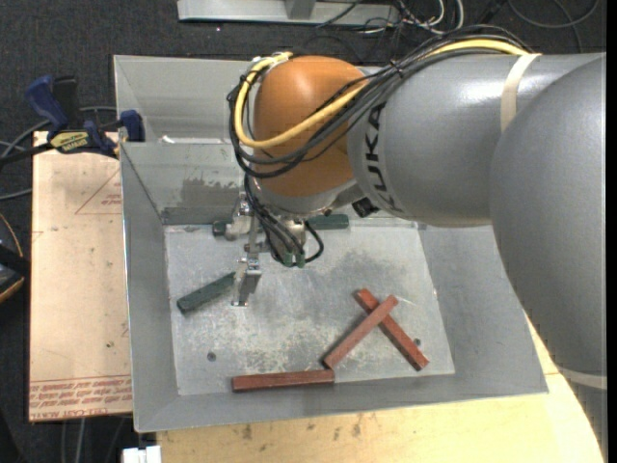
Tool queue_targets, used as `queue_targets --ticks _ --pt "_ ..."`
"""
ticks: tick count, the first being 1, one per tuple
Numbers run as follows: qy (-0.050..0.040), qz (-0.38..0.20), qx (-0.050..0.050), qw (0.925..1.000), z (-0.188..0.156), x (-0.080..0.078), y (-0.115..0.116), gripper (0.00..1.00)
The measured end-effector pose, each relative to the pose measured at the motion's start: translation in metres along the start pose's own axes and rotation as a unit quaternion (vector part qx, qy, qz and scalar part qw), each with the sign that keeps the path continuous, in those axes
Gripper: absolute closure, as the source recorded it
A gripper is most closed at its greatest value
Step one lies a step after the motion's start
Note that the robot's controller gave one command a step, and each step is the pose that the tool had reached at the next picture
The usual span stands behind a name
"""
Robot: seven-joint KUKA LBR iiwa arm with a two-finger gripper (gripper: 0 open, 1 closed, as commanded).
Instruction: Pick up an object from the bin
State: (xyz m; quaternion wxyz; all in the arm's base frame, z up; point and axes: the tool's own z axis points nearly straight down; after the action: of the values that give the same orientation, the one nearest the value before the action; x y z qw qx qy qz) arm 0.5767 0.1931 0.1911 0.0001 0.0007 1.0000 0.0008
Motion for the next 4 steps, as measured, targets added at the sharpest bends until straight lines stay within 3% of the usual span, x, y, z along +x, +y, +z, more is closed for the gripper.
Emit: queue_targets --ticks 1,2,3,4 --pt "0.0000 0.000 0.000 1.0000 0.000 0.000 0.000 0.00" --pt "-0.0042 -0.085 -0.002 0.9964 0.102 -0.022 0.015 1.00" --pt "-0.0038 -0.085 -0.002 0.9964 0.102 -0.022 0.014 0.00" --pt "-0.0012 -0.084 0.000 0.9964 0.107 -0.020 0.012 1.00"
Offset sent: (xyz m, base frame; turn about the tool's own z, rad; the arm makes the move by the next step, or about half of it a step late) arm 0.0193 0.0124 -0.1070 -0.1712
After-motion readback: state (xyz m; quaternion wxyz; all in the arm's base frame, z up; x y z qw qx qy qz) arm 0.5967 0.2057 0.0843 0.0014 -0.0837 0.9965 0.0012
